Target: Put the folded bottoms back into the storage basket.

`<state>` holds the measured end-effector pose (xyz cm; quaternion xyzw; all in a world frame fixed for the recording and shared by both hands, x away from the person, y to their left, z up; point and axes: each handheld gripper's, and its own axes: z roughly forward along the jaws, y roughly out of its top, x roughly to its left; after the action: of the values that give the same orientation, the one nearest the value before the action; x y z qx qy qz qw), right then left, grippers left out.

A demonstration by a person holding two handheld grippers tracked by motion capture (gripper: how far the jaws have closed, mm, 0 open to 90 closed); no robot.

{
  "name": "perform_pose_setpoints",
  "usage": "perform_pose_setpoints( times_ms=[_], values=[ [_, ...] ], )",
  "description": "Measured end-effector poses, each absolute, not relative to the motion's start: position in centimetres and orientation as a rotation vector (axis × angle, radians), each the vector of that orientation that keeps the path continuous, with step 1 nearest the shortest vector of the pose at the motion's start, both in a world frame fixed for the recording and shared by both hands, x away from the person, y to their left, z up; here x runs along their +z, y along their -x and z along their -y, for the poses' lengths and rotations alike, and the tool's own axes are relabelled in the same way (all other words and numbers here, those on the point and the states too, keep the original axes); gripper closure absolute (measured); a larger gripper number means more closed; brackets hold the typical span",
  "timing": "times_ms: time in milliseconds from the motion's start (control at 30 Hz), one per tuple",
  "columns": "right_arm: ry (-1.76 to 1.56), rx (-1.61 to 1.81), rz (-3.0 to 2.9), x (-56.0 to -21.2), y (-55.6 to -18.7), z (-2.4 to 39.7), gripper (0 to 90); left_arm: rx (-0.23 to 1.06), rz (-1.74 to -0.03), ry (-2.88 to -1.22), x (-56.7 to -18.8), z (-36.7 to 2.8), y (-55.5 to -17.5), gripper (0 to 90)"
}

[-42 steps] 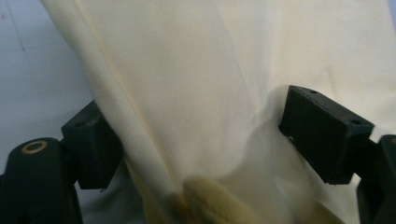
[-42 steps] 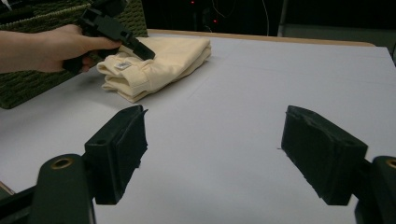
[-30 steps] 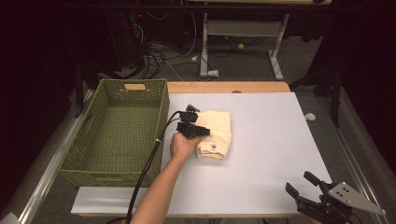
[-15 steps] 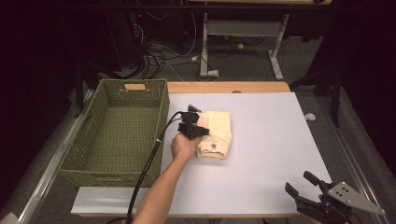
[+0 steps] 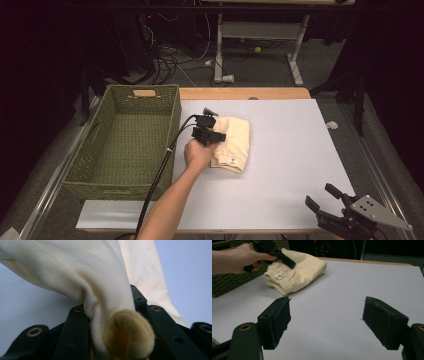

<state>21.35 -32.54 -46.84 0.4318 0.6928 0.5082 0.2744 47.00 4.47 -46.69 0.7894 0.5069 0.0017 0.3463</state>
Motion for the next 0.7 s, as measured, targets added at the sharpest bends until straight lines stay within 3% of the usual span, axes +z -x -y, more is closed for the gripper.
perform_pose_setpoints(
  times_ms=[700],
  values=[
    [-1.125,1.311,-1.876,-46.9,-22.8,31.6,23.1,0.024,-1.223,-2.051,-43.0,-4.2,-45.4,67.5]
  ],
)
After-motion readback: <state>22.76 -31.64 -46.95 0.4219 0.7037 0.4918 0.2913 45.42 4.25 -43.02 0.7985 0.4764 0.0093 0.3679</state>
